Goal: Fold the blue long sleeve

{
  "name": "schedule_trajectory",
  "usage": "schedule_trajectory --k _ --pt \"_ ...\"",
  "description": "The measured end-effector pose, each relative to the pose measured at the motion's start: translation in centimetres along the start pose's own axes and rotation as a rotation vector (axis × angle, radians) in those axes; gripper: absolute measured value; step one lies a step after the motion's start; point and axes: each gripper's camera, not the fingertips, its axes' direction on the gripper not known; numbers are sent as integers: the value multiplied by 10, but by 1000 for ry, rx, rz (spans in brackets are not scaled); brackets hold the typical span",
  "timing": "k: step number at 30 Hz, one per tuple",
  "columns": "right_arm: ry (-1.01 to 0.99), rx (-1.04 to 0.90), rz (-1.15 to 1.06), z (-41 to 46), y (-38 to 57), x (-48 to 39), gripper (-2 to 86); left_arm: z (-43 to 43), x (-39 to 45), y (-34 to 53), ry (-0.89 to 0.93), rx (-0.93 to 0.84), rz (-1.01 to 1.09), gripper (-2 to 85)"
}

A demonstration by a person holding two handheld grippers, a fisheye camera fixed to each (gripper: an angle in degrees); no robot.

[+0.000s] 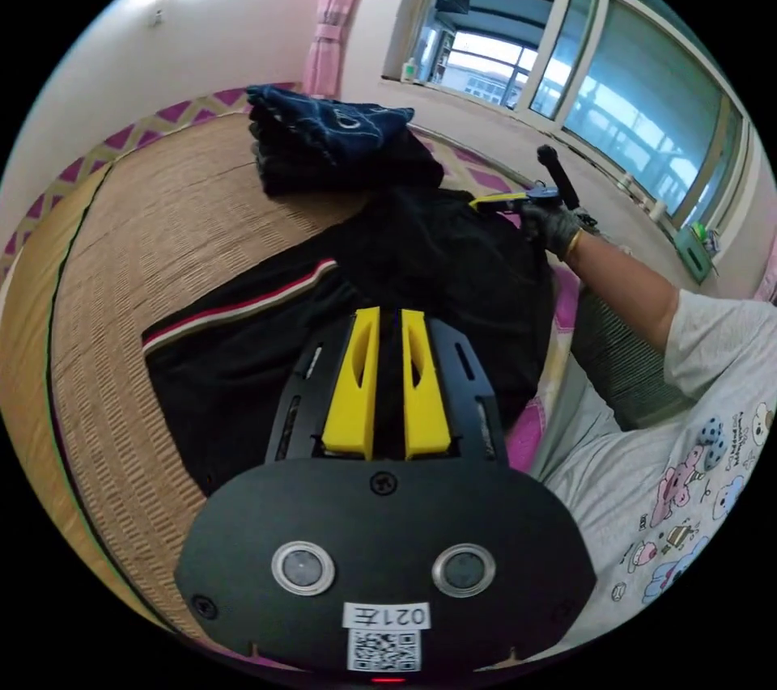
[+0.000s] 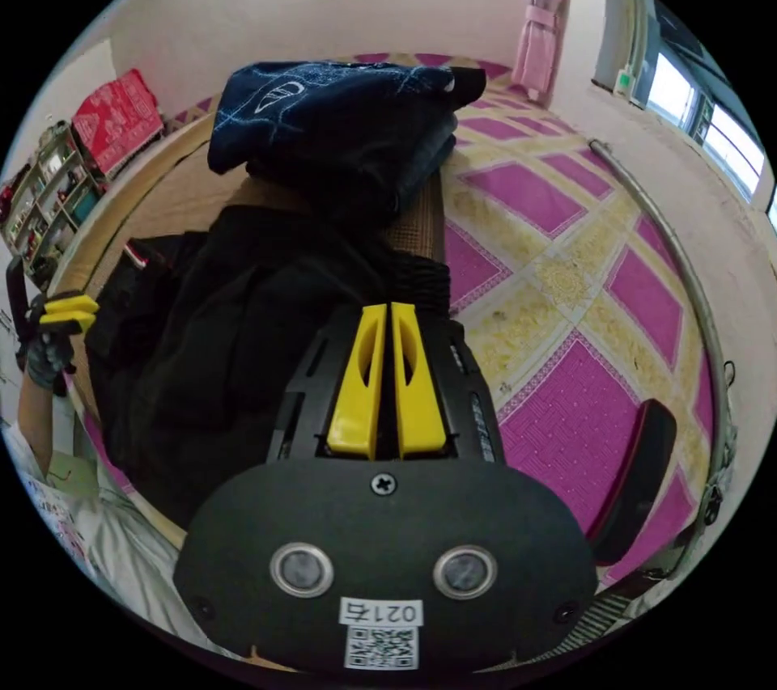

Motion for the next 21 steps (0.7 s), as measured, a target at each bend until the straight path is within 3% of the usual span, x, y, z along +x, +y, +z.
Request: schedule_trajectory --k 7,12,16,21 --pt "-8 18 10 -5 6 -12 2 42 55 -27 -11 -88 212 95" --pt "-44 26 36 -12 12 -15 2 54 55 -42 -108 -125 161 20" --pt "-53 28 41 -18 16 -19 1 -11 8 -39 68 107 -89 -2" --pt "-96 33 68 -30 23 -19 1 -158 -66 11 -64 395 -281 -7"
